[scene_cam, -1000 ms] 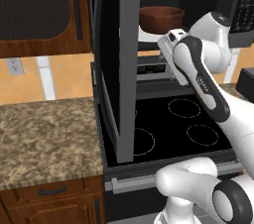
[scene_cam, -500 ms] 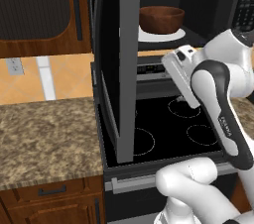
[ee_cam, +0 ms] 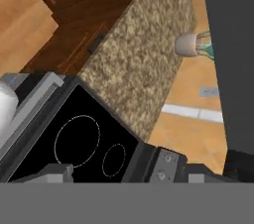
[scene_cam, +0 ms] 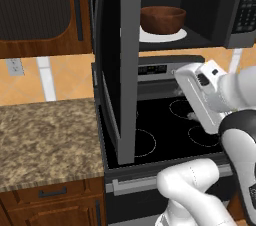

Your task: Open the microwave, place the bowl with waffle inside the microwave, then close the microwave door and turn it on.

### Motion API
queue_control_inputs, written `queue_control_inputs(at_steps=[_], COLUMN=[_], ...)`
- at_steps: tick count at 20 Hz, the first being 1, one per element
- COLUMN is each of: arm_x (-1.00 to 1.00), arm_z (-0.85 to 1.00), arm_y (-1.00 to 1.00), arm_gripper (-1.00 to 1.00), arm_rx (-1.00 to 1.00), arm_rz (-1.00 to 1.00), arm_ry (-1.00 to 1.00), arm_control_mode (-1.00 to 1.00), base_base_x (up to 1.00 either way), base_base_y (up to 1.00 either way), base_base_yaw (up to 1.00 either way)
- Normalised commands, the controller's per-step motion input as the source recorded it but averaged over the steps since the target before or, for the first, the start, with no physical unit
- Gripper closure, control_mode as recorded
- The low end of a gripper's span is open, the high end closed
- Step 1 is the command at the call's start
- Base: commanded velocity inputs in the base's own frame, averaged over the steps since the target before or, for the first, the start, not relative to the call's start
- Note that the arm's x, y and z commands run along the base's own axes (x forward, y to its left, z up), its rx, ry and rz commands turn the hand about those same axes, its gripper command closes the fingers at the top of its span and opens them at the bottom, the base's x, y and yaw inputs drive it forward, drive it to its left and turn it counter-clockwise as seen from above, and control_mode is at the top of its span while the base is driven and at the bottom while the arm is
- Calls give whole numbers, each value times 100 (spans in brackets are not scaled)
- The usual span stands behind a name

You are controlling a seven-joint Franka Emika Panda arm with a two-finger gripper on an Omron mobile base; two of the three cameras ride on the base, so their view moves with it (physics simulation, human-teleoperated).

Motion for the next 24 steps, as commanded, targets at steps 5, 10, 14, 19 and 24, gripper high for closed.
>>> queue_control_inputs(at_steps=[5,10,14,19,24], arm_x=[-100,-96,-71,-29,-22], arm_z=[76,67,19,0,0], arm_y=[2,0,13,35,47], arm_gripper=[100,100,100,100,100], arm_rx=[-4,-3,0,-5,-15], arm_rz=[1,-9,-27,-40,-38], arm_ry=[-21,-6,2,-2,-12], arm_control_mode=[-100,-100,-100,-100,-100], base_base_x=[0,0,0,0,0], base_base_y=[0,0,0,0,0], base_base_yaw=[0,0,0,0,0])
